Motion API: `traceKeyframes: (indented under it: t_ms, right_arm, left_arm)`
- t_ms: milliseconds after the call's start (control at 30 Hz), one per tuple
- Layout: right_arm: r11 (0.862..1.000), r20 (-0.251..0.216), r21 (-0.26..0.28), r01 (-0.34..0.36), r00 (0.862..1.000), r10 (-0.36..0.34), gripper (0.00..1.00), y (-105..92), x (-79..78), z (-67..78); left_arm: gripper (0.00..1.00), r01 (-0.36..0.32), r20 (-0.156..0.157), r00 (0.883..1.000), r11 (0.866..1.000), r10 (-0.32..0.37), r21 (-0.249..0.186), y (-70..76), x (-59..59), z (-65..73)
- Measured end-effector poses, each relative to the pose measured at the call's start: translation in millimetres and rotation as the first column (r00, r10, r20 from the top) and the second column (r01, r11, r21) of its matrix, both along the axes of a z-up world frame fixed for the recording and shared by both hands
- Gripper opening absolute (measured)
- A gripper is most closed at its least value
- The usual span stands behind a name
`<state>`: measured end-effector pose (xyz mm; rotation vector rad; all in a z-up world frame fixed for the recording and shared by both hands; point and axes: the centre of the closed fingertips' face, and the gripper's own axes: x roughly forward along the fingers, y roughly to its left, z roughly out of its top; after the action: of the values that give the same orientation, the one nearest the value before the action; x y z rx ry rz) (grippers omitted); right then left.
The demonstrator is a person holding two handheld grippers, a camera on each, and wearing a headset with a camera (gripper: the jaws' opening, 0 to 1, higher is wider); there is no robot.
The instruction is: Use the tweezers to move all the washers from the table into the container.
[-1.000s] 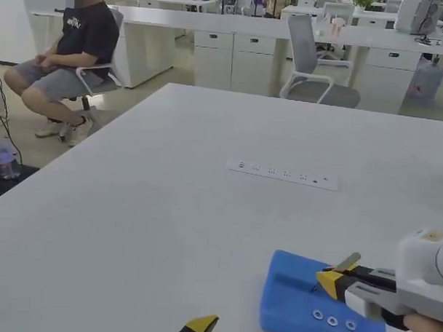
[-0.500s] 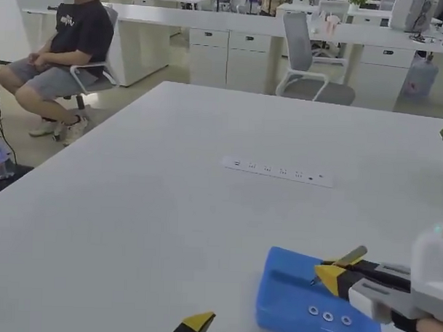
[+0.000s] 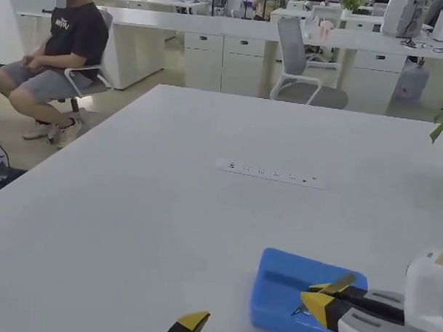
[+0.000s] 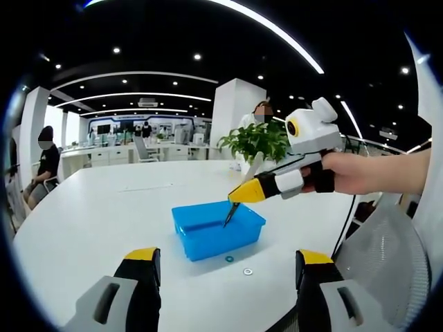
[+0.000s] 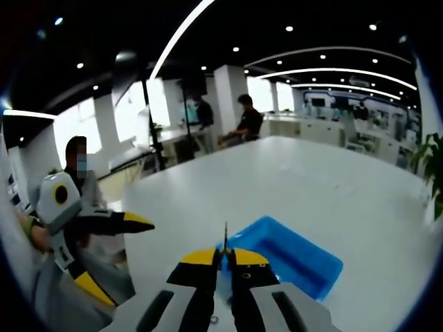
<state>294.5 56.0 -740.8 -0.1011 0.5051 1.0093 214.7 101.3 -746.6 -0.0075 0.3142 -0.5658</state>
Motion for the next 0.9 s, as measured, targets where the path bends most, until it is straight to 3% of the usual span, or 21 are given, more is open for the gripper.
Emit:
traceKeyframes:
  t_ms: [267,533,900]
  right_arm:
    - [1.0,-0.098,-0.007,-0.007,0.995,0.007,0.04,-5.4,-11.3,-25.6]
    - [0.999,-0.164,-0.051,0.007,0.986,-0.016,0.04,-16.7,-18.2,-50.2]
    - [0.997,-0.231,-0.078,-0.012,0.973,-0.006,0.04,-18.9,-32.4,-67.8]
  left_arm:
    - [0.81,0.007,0.001,1.0,1.0,-0.007,0.002,-0.6,-0.8,-0.3]
    - [0.8,0.012,0.0,1.0,1.0,-0.012,0.004,-0.6,-1.1,-0.5]
    - [0.79,0.021,-0.007,1.0,1.0,-0.021,0.009,-1.3,-1.8,-2.1]
